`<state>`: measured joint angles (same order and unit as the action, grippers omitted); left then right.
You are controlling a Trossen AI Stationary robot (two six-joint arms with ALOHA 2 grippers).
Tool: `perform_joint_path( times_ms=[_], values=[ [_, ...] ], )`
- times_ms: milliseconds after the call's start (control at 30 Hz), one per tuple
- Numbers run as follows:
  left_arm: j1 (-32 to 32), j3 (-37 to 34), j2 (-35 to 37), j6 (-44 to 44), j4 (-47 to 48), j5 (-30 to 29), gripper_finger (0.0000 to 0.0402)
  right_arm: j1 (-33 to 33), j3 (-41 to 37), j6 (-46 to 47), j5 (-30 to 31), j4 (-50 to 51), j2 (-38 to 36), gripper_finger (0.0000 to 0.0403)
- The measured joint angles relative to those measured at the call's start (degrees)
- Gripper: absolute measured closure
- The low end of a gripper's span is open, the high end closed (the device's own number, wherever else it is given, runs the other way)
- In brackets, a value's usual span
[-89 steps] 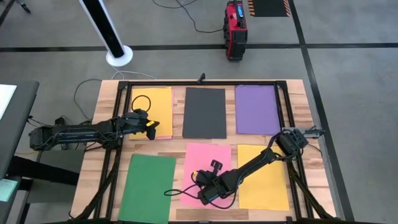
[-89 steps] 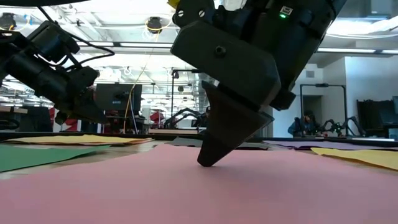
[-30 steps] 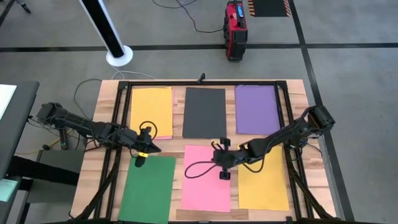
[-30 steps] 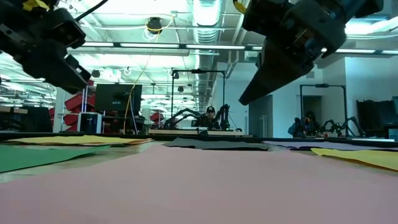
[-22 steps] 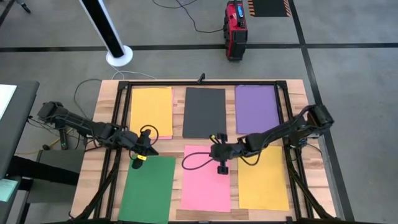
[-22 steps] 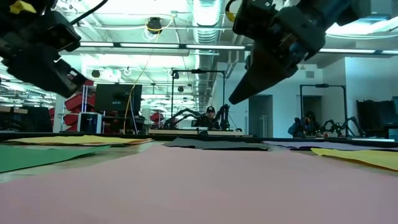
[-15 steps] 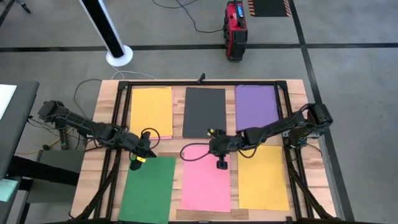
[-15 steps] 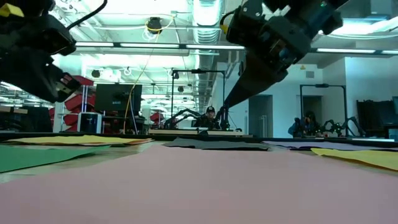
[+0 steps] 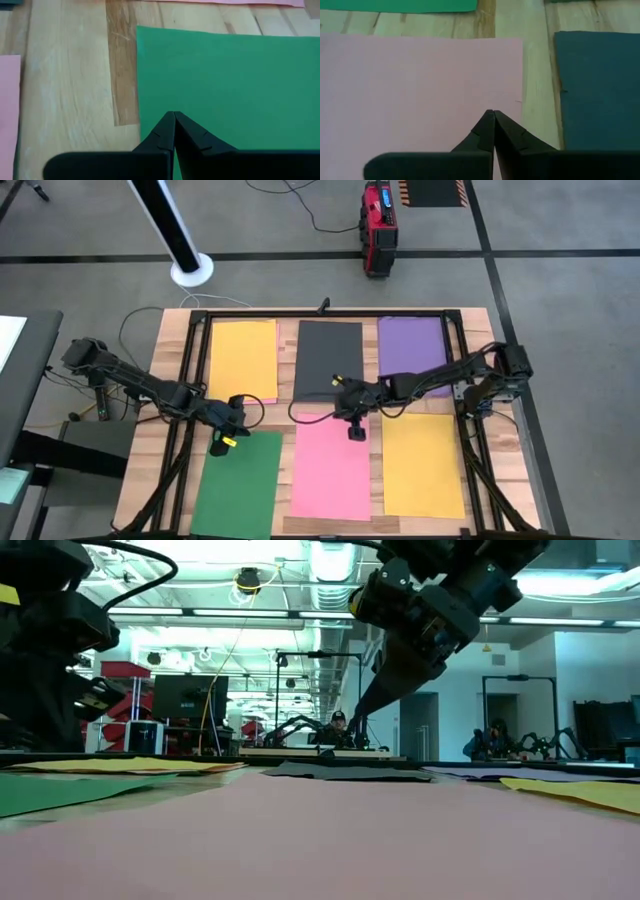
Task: Organize paper
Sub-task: Adjust the green paper
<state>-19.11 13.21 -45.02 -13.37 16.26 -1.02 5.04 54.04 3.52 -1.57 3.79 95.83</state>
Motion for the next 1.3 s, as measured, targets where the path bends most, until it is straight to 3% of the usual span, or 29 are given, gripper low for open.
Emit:
perform_joint_path(
  times_ms=[600, 900, 1300],
  values=[
    [-1.55, 0.00, -0.55, -1.76, 1.34, 1.04, 0.0401, -2.92, 0.04, -3.60, -6.01, -2.30, 0.00, 0.0403],
    [-7.10, 0.00, -8.34, -4.96, -2.40, 0.71, 0.0402, -2.93, -3.78, -2.02, -7.47, -8.39, 0.04, 0.0403],
    [-14.44, 1.26, -16.26, -9.95, -5.89, -1.19, 0.0402, -1.14, -5.57, 0.53, -5.86, -8.93, -1.53, 0.0403]
  ],
)
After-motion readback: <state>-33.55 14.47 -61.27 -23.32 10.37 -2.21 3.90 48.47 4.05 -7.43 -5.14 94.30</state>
